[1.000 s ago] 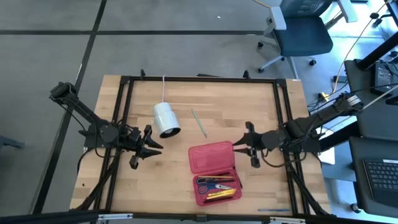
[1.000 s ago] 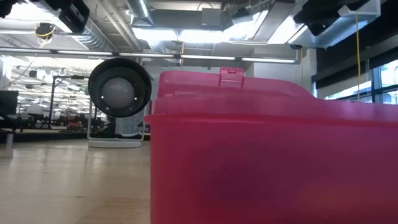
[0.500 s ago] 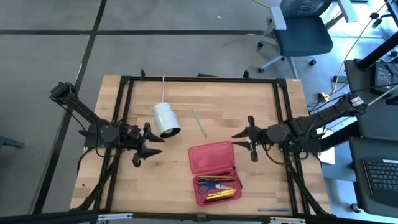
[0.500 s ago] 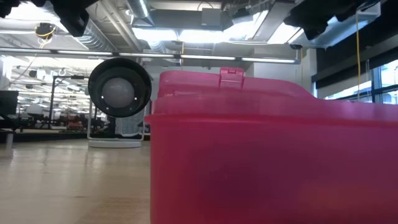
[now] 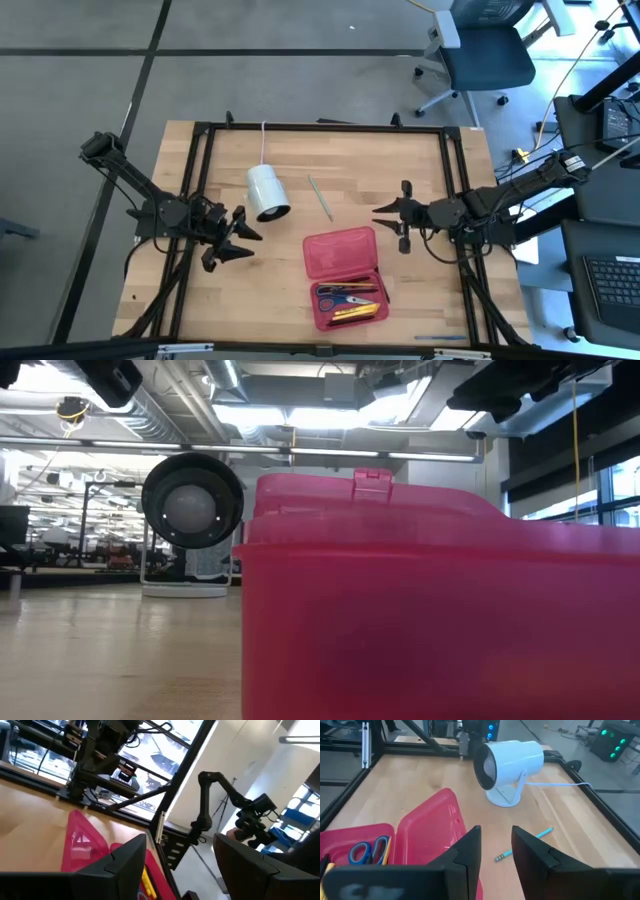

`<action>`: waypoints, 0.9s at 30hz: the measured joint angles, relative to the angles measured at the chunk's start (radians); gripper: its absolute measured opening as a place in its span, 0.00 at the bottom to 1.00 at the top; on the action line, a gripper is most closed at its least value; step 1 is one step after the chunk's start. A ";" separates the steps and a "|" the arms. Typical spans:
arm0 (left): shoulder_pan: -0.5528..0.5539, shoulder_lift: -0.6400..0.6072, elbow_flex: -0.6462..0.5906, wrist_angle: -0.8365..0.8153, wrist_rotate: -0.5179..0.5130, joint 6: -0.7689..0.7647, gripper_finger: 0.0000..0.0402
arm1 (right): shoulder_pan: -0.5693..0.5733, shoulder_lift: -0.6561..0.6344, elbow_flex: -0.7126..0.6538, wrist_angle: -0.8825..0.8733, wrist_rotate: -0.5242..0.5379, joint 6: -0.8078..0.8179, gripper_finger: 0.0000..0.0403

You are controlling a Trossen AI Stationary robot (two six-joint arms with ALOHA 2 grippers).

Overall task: Pick & place school supplies into a supply box
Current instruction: Put the light blue pencil into the pink supply box

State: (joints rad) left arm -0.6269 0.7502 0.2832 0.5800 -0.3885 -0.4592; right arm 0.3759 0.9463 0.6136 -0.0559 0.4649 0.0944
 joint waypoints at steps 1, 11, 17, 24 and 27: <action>0.000 0.000 0.000 0.000 0.000 0.000 0.56 | 0.000 0.000 0.000 0.000 0.000 -0.001 0.28; 0.050 0.000 0.027 -0.035 -0.117 0.106 0.56 | 0.000 0.000 0.000 -0.002 0.015 -0.019 0.28; 0.213 0.033 0.233 -0.331 0.006 0.159 0.54 | 0.000 0.000 0.000 -0.005 0.039 -0.024 0.28; 0.409 0.190 0.545 -0.773 0.133 0.220 0.52 | 0.000 0.001 0.000 -0.009 0.039 -0.025 0.28; 0.483 0.267 0.644 -0.860 0.200 0.290 0.52 | 0.000 0.001 0.000 -0.010 0.039 -0.025 0.28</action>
State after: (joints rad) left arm -0.1439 1.0175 0.9270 -0.2799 -0.1881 -0.1690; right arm 0.3759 0.9470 0.6140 -0.0654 0.5041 0.0698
